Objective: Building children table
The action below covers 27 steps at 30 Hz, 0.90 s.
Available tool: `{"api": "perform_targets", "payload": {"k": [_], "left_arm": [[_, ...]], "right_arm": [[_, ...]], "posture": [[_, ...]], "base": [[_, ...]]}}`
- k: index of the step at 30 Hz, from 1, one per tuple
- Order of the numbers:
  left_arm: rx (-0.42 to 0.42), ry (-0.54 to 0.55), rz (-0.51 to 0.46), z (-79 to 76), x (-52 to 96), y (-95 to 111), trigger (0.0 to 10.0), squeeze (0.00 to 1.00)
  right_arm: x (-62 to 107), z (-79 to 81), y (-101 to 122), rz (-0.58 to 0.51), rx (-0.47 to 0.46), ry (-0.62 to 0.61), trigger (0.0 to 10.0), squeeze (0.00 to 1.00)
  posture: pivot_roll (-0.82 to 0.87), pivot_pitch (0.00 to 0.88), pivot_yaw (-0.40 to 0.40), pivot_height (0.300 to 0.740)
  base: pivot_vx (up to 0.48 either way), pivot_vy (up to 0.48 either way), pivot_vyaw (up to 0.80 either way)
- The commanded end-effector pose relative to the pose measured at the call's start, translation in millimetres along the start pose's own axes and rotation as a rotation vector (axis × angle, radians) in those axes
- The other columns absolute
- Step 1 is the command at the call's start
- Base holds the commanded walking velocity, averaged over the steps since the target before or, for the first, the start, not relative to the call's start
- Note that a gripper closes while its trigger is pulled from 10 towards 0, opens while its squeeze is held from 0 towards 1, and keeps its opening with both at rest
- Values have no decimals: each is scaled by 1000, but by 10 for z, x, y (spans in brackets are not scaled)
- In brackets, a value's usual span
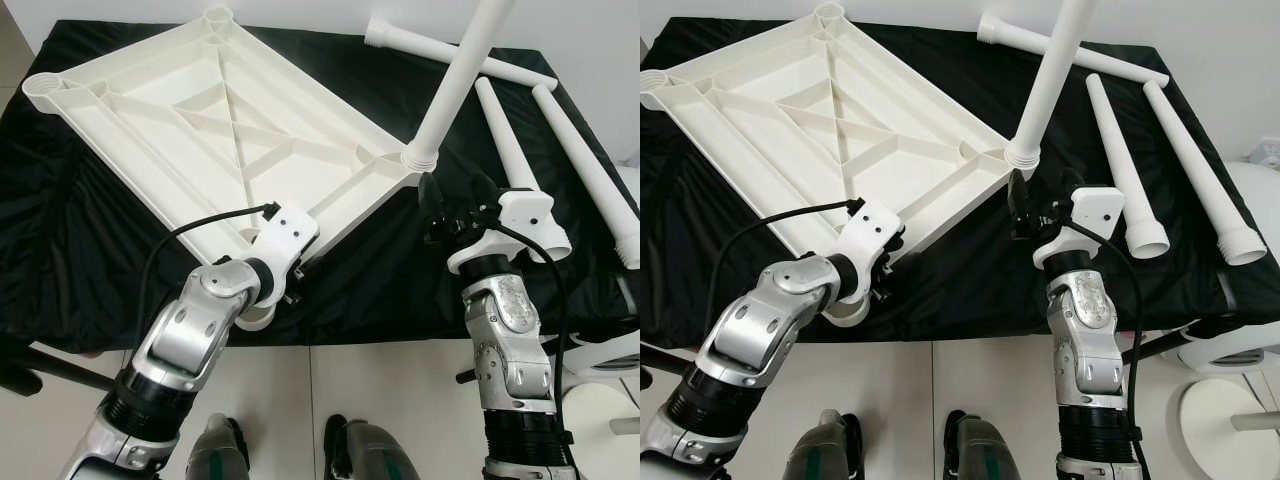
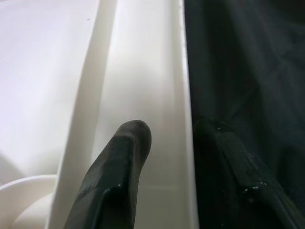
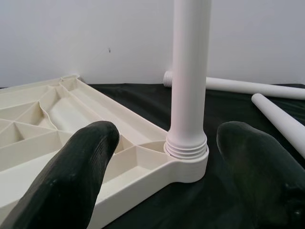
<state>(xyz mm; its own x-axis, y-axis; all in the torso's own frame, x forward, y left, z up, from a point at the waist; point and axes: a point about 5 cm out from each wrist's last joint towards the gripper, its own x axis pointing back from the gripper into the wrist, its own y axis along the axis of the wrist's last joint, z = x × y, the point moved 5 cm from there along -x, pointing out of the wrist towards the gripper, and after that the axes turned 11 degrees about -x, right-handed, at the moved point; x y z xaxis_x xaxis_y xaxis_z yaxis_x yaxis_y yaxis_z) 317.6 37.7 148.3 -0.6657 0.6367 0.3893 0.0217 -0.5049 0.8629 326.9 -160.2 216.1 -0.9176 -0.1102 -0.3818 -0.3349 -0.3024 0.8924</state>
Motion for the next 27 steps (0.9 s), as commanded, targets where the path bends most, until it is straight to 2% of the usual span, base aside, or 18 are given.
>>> {"api": "perform_targets", "payload": {"k": [1, 4, 6, 8, 9, 10, 11, 12, 13, 18, 19, 20, 21, 22, 23, 27], "left_arm": [[35, 80, 104, 42, -44, -221, 10000, 0], [47, 95, 112, 59, -62, -229, 10000, 0], [97, 114, 123, 89, -78, -236, 10000, 0], [97, 114, 123, 89, -78, -236, 10000, 0], [107, 122, 125, 102, -83, -240, 6000, 0], [107, 122, 125, 102, -83, -240, 6000, 0], [108, 136, 132, 120, -87, -253, 3569, 0], [108, 136, 132, 120, -87, -253, 3569, 0], [103, 146, 138, 132, -96, -261, 0, 0], [108, 144, 131, 122, -104, -246, 0, 0], [97, 145, 134, 123, -110, -246, 2902, 0], [97, 145, 134, 123, -110, -246, 2902, 0], [85, 142, 139, 120, -118, -247, 2157, 0], [77, 141, 142, 117, -123, -248, 2157, 0], [66, 139, 146, 113, -137, -251, 10000, 0], [73, 147, 166, 125, -168, -270, 10000, 0]], "right_arm": [[20, -3, 26, 1, 1, -3, 10000, 0], [25, -7, 33, 3, 2, -6, 10000, 0], [32, -12, 38, 4, 2, -10, 10000, 0], [32, -12, 38, 4, 2, -10, 10000, 0], [34, -11, 39, 5, 2, -11, 10000, 0], [34, -11, 39, 5, 2, -11, 10000, 0], [36, -10, 40, 5, 1, -13, 10000, 0], [36, -10, 40, 5, 1, -13, 10000, 0], [38, -8, 44, 6, 1, -15, 10000, 0], [43, -8, 45, 8, 0, -18, 10000, 0], [50, -6, 43, 9, 0, -19, 10000, 0], [50, -6, 43, 9, 0, -19, 10000, 0], [60, -5, 39, 12, 0, -21, 10000, 0], [67, -4, 36, 14, -1, -22, 10000, 0], [77, -2, 31, 16, -1, -23, 10000, 0], [88, -1, 27, 19, -1, -26, 10000, 0]], "posture": [[3, 143, -61, 740], [1, 143, -59, 740], [0, 143, -57, 740], [0, 143, -57, 740], [-2, 143, -56, 740], [-2, 143, -56, 740], [-3, 143, -55, 740], [-3, 143, -55, 740], [-7, 142, -51, 740], [-8, 140, -49, 740], [-9, 140, -47, 740], [-9, 140, -47, 740], [-12, 142, -45, 740], [-12, 142, -45, 740], [-15, 141, -42, 740], [-18, 141, -40, 740]], "base": [[0, 0, 0], [0, 0, 0], [0, 0, 0], [0, 0, 0], [0, 0, 0], [0, 0, 0], [0, 0, 0], [0, 0, 0], [0, 0, 0], [0, 0, 0], [0, 0, 0], [0, 0, 0], [0, 0, 0], [0, 0, 0], [0, 0, 0], [0, 0, 0]]}}
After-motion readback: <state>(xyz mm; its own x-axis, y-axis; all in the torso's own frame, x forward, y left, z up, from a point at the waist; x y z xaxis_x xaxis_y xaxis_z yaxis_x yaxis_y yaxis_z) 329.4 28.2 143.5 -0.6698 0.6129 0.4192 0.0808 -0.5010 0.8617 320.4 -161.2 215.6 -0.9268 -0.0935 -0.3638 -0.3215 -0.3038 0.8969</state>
